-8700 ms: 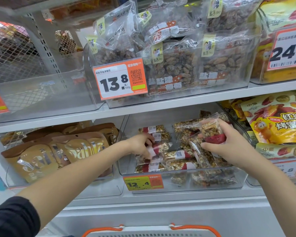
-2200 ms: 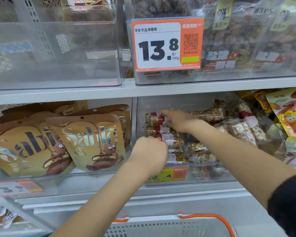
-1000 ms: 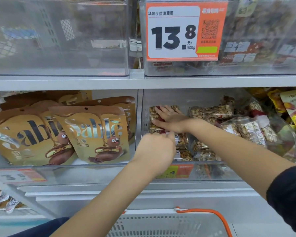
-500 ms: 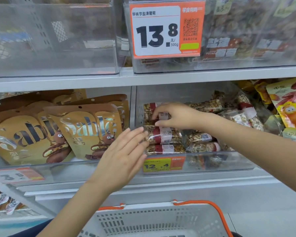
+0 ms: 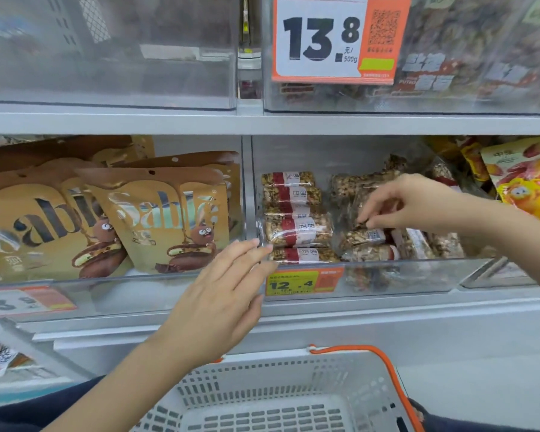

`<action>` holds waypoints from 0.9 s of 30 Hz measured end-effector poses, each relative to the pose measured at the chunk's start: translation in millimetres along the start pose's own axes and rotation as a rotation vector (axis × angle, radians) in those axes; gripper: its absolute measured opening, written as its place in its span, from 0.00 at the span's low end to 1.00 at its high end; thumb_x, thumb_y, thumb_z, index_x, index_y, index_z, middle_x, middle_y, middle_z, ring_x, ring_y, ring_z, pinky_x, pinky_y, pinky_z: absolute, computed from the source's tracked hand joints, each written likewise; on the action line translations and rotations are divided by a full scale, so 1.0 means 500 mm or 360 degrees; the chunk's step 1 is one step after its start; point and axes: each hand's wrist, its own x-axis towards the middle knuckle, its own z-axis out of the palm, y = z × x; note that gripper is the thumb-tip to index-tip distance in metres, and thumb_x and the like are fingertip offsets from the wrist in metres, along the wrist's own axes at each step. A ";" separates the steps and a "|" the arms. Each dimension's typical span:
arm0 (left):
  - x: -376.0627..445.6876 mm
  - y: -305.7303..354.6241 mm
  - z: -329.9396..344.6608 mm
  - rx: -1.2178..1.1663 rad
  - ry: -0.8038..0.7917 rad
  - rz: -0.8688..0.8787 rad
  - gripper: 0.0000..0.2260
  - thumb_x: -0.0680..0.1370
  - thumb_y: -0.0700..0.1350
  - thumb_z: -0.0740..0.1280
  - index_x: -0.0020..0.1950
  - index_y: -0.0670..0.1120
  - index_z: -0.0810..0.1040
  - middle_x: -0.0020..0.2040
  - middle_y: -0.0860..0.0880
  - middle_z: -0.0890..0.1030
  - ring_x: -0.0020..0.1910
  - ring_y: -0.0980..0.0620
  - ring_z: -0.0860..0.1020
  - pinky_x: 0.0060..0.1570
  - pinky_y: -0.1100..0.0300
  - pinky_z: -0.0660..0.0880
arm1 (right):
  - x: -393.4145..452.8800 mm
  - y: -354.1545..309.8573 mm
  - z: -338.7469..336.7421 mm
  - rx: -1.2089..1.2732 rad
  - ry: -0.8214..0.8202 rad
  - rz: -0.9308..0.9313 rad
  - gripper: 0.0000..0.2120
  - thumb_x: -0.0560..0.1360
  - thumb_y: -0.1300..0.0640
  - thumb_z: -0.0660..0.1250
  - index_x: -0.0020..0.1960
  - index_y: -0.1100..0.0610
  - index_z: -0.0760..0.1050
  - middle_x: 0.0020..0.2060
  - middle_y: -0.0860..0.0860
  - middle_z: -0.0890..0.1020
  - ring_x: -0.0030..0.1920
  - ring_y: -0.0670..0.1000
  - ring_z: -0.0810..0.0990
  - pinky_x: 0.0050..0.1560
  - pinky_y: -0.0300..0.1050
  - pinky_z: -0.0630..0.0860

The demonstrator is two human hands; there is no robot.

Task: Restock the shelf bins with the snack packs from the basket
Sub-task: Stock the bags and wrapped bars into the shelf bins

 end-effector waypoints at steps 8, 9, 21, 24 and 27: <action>0.018 0.008 -0.001 0.0016 -0.0050 -0.0066 0.18 0.73 0.44 0.68 0.62 0.45 0.75 0.62 0.48 0.76 0.67 0.42 0.65 0.59 0.50 0.73 | -0.035 0.006 0.037 -0.0233 -0.0633 0.0242 0.20 0.79 0.54 0.60 0.65 0.33 0.67 0.59 0.38 0.68 0.59 0.43 0.71 0.58 0.37 0.64; 0.019 0.009 -0.002 -0.0006 -0.0044 -0.0071 0.18 0.71 0.43 0.70 0.61 0.44 0.76 0.62 0.48 0.76 0.67 0.42 0.64 0.58 0.50 0.74 | -0.032 0.001 0.035 -0.0202 -0.0671 0.0249 0.21 0.79 0.56 0.60 0.64 0.32 0.67 0.59 0.37 0.67 0.61 0.43 0.69 0.60 0.37 0.63; 0.013 0.005 -0.010 0.0021 -0.0030 -0.0006 0.25 0.68 0.44 0.74 0.64 0.45 0.76 0.61 0.49 0.77 0.67 0.45 0.64 0.57 0.53 0.75 | 0.024 -0.061 -0.018 -0.0551 -0.0659 0.0176 0.22 0.69 0.57 0.75 0.59 0.44 0.72 0.56 0.43 0.73 0.51 0.48 0.76 0.51 0.44 0.75; 0.013 0.007 -0.007 0.0018 -0.0002 -0.0011 0.24 0.69 0.46 0.73 0.64 0.45 0.76 0.61 0.49 0.77 0.67 0.45 0.64 0.58 0.52 0.74 | -0.020 -0.074 -0.041 0.0424 0.0007 0.0227 0.18 0.70 0.56 0.75 0.56 0.50 0.72 0.41 0.39 0.80 0.40 0.47 0.78 0.43 0.39 0.74; 0.020 0.021 -0.012 -0.0190 0.0060 -0.0144 0.23 0.76 0.53 0.63 0.69 0.46 0.71 0.64 0.50 0.74 0.68 0.48 0.62 0.62 0.51 0.72 | -0.040 -0.106 -0.001 0.1269 0.0520 0.0383 0.24 0.70 0.55 0.74 0.61 0.55 0.67 0.44 0.52 0.80 0.33 0.48 0.80 0.34 0.41 0.78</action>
